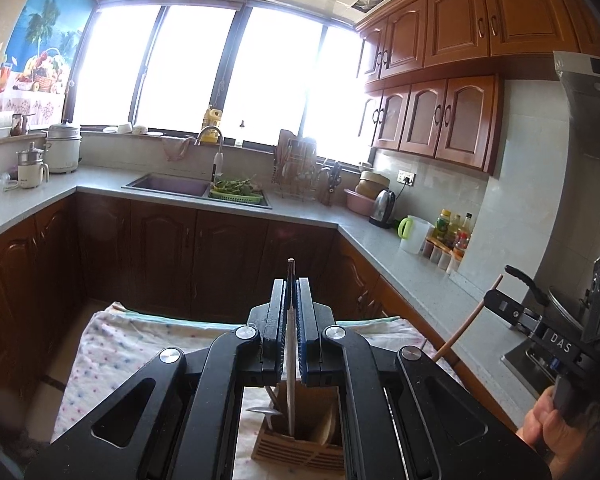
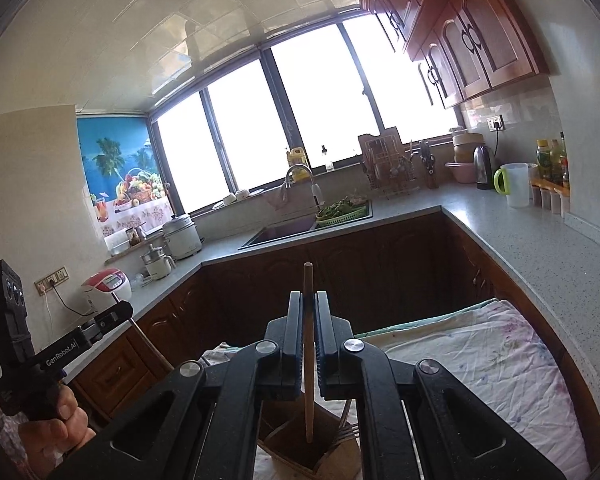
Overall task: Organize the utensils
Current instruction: 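Lift both chopsticks upright and carry both tools over the wooden holder, then open the left tool to drop its chopstick into the holder while the right tool releases its chopstick, then withdraw both open tools from the holder back over the cloth, then lower the left tool onto a wooden chopstick and close it while the right tool grasps another wooden chopstick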
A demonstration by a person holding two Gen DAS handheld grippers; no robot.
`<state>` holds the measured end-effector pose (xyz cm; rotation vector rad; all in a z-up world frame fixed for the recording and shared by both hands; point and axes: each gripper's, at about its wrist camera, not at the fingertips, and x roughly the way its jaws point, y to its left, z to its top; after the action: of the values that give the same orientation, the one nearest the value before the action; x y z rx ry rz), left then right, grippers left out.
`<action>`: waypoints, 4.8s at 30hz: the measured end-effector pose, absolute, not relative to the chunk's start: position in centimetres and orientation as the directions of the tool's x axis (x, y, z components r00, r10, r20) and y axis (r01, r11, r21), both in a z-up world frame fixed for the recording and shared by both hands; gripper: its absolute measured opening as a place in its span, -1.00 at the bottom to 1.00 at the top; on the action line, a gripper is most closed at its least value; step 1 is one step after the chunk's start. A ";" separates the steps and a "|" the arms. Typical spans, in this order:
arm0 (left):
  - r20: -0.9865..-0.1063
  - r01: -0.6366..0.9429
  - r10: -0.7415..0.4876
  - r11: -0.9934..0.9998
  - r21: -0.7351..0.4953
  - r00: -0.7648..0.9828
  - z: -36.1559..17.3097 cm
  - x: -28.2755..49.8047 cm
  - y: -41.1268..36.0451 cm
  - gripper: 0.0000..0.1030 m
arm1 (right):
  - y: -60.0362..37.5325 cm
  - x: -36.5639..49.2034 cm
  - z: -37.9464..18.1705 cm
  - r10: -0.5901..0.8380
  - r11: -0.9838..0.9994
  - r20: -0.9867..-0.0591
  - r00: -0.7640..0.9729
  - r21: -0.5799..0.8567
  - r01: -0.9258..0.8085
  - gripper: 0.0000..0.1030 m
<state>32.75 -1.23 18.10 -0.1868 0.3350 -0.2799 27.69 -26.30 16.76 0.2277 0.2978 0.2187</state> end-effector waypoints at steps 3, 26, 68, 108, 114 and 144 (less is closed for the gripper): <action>-0.316 0.219 -0.293 0.944 -0.247 0.902 15.7 33.8 -1.4 -0.93 | -25.8 28.4 14.8 0.241 0.954 -0.291 0.926 0.248 -0.171 -0.90; -0.424 0.200 -0.298 0.944 -0.261 0.855 9.6 35.0 -2.2 -0.92 | -26.8 30.1 10.0 0.274 0.937 -0.385 0.881 0.315 -0.153 -0.89; -0.540 0.097 -0.226 0.962 -0.257 0.811 4.7 16.0 2.2 0.99 | -30.2 12.2 5.5 0.356 0.884 -0.394 0.848 0.436 -0.168 1.00; -0.814 0.252 -0.235 0.961 -0.113 0.532 -4.4 18.1 -8.0 0.72 | -30.2 9.2 -1.9 0.221 0.946 -0.617 0.755 0.325 -0.011 0.84; -0.837 0.257 -0.169 0.966 -0.035 0.521 -6.0 18.1 -7.9 0.52 | -30.6 9.2 -1.6 0.214 0.945 -0.613 0.760 0.328 -0.002 0.84; -0.839 0.230 -0.230 0.965 -0.129 0.493 -5.7 20.5 -4.4 0.47 | -28.6 15.2 -3.6 0.291 0.932 -0.667 0.686 0.360 -0.045 -0.08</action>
<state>20.49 -4.41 -5.69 0.0004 1.0175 -0.2790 15.15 -28.59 -3.56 0.3296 0.7964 0.1923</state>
